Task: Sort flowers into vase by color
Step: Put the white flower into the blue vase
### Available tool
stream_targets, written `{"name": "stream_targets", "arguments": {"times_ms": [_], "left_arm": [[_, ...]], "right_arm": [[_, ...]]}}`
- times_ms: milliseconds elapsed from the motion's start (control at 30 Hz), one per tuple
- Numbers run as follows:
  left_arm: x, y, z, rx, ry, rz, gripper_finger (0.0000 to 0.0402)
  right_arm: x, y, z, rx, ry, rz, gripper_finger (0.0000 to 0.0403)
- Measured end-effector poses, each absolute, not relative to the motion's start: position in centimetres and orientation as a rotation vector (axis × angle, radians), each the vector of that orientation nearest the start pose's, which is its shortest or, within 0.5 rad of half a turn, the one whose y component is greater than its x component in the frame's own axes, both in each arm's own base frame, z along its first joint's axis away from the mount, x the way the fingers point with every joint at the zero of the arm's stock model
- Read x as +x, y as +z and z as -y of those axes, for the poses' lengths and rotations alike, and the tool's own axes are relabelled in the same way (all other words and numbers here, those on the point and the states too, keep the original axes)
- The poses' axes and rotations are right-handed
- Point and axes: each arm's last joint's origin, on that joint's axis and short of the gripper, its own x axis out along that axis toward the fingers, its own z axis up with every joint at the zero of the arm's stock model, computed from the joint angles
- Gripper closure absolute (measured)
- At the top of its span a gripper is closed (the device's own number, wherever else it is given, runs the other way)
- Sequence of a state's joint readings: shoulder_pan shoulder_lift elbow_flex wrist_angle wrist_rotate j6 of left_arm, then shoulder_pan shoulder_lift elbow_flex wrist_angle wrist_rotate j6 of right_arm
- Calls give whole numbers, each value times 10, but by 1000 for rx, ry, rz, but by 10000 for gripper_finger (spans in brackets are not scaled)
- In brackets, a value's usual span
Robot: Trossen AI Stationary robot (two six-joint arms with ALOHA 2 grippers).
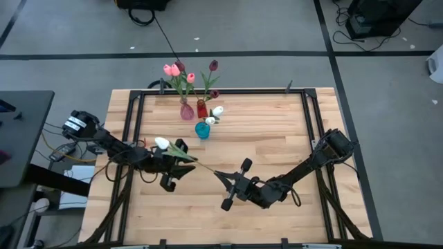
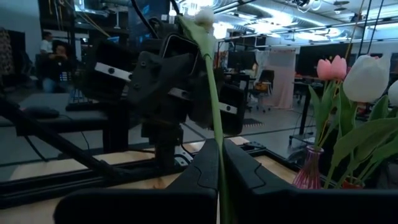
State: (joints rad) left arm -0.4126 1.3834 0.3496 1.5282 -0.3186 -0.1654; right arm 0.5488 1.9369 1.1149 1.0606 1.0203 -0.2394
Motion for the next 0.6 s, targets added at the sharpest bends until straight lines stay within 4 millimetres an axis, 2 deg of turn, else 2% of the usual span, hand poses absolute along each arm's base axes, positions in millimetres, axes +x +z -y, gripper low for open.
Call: {"name": "stream_targets", "arguments": {"times_ms": [400,600], "left_arm": [[217,233,77,-348,-73,499,259],[219,232,76,-344,-46,489,280]], "right_arm": [[359,229,-191,-67,-483,99,383],[360,228,-191,-26,-469,107,341]]}}
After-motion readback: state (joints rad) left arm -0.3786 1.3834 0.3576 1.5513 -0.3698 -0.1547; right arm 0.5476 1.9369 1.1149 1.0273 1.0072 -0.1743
